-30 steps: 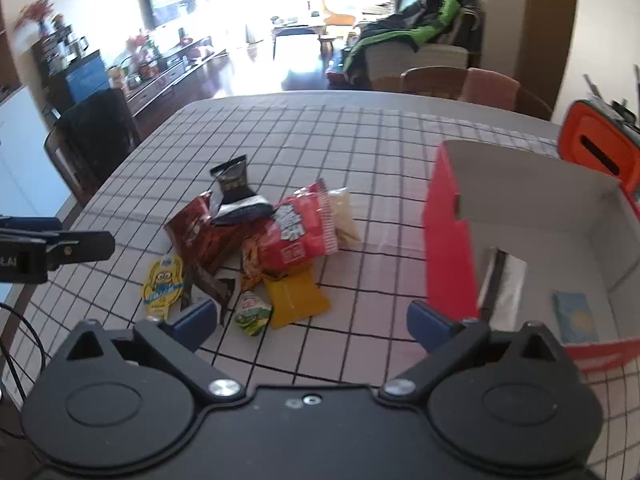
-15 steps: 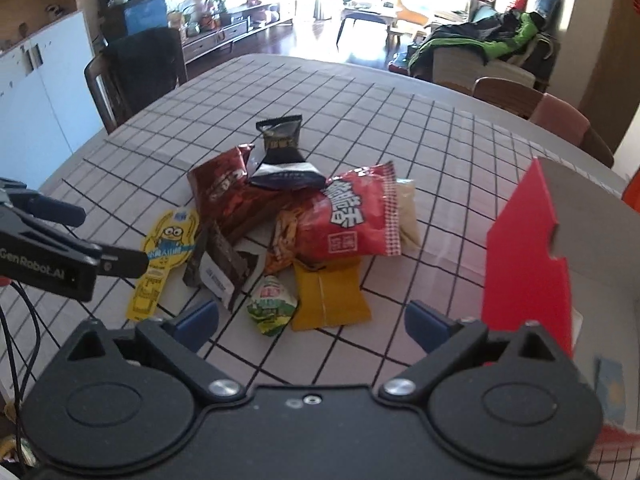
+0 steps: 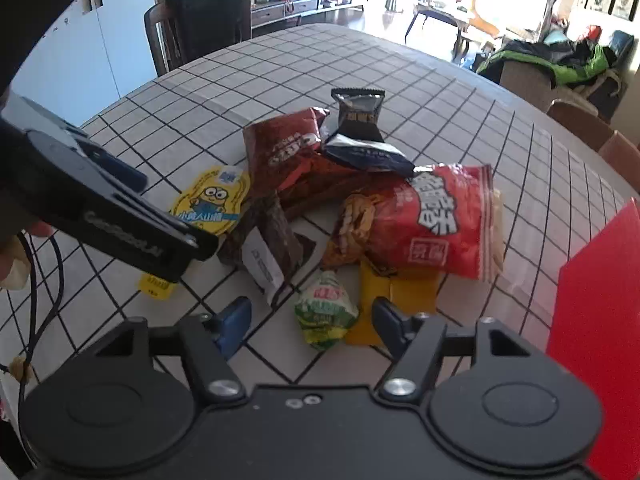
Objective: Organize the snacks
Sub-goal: 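Grasp the yellow Minion snack with the left tool while the right tool grasps the small green packet, then carry both snacks into the red box and open both tools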
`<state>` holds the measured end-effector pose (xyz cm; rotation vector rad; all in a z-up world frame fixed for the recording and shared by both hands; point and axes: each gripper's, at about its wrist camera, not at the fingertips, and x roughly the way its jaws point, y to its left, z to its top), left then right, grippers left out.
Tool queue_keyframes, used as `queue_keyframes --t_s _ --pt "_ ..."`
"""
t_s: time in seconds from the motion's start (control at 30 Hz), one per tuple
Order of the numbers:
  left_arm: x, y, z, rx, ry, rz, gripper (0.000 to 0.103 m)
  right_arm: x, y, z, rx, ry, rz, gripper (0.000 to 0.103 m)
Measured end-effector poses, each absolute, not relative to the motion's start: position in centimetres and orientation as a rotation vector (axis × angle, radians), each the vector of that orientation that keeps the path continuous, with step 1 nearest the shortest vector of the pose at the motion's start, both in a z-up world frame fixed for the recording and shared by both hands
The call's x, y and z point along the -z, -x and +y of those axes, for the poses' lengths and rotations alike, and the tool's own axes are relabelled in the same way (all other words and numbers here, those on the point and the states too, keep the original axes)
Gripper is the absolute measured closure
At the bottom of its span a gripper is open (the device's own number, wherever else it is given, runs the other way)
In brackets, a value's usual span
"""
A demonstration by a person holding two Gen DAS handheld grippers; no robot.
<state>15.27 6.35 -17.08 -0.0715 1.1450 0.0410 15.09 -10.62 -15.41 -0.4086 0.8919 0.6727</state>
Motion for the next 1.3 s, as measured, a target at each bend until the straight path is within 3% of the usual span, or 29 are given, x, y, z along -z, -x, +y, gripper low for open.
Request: queue_keyframes --t_s 0.27,0.43,0.6,0.73,1.3 --pt "17.4 -16.2 5.7 -0.027 0.048 1.134 0.029 15.7 -15.0 -9.6 -0.687 0.451 0.884 0.054" --pt "17.4 -16.4 6.2 -0.022 0.064 1.120 0.035 16.3 -16.0 -10.7 -0.637 0.371 0.941 0.055" --pt "17.2 -16.2 6.4 -0.026 0.061 1.105 0.050 16.4 -16.3 -11.5 -0.603 0.292 0.957 0.059" --pt "17.2 -16.2 6.6 -0.020 0.075 1.101 0.051 16.4 -16.0 -10.7 -0.584 0.297 0.950 0.075" --pt "14.3 -13.6 7.9 -0.013 0.174 1.096 0.052 12.3 -13.7 -13.9 -0.499 0.157 0.917 0.075"
